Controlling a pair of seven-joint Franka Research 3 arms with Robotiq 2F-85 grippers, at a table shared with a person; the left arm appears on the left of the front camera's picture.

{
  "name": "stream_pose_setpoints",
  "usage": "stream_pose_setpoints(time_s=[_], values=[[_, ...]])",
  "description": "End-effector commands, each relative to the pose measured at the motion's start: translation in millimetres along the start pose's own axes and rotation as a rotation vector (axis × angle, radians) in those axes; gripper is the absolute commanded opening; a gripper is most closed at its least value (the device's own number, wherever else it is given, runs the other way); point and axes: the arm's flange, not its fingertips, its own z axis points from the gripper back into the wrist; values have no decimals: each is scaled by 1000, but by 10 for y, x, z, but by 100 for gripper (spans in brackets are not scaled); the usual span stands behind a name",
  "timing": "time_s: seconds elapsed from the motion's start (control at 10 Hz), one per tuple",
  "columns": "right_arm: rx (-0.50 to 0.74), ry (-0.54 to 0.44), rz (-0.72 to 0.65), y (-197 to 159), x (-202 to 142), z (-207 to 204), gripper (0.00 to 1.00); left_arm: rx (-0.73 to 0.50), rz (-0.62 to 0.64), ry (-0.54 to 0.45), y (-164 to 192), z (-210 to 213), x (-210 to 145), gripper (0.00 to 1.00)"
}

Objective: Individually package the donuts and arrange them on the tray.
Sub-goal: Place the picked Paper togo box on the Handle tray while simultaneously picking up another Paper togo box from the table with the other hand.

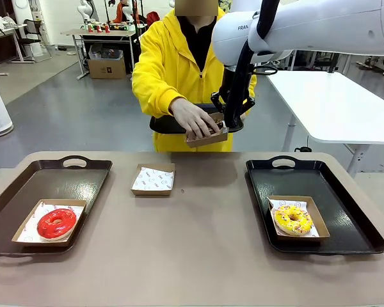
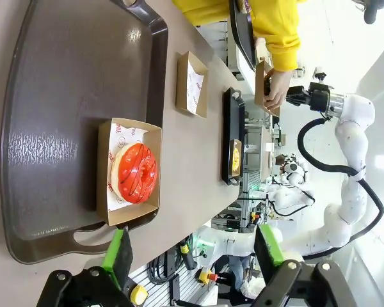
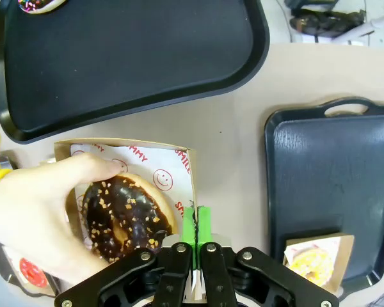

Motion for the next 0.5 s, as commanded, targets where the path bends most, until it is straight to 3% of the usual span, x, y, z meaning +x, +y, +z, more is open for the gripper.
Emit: stream_pose_setpoints(time_s=[0.0, 0.4], values=[[0, -1, 3, -21, -20, 1, 0, -10, -13, -18, -10, 3, -42, 100], [0, -1, 3, -21, -20, 1, 0, -10, -13, -18, -10, 3, -42, 100]])
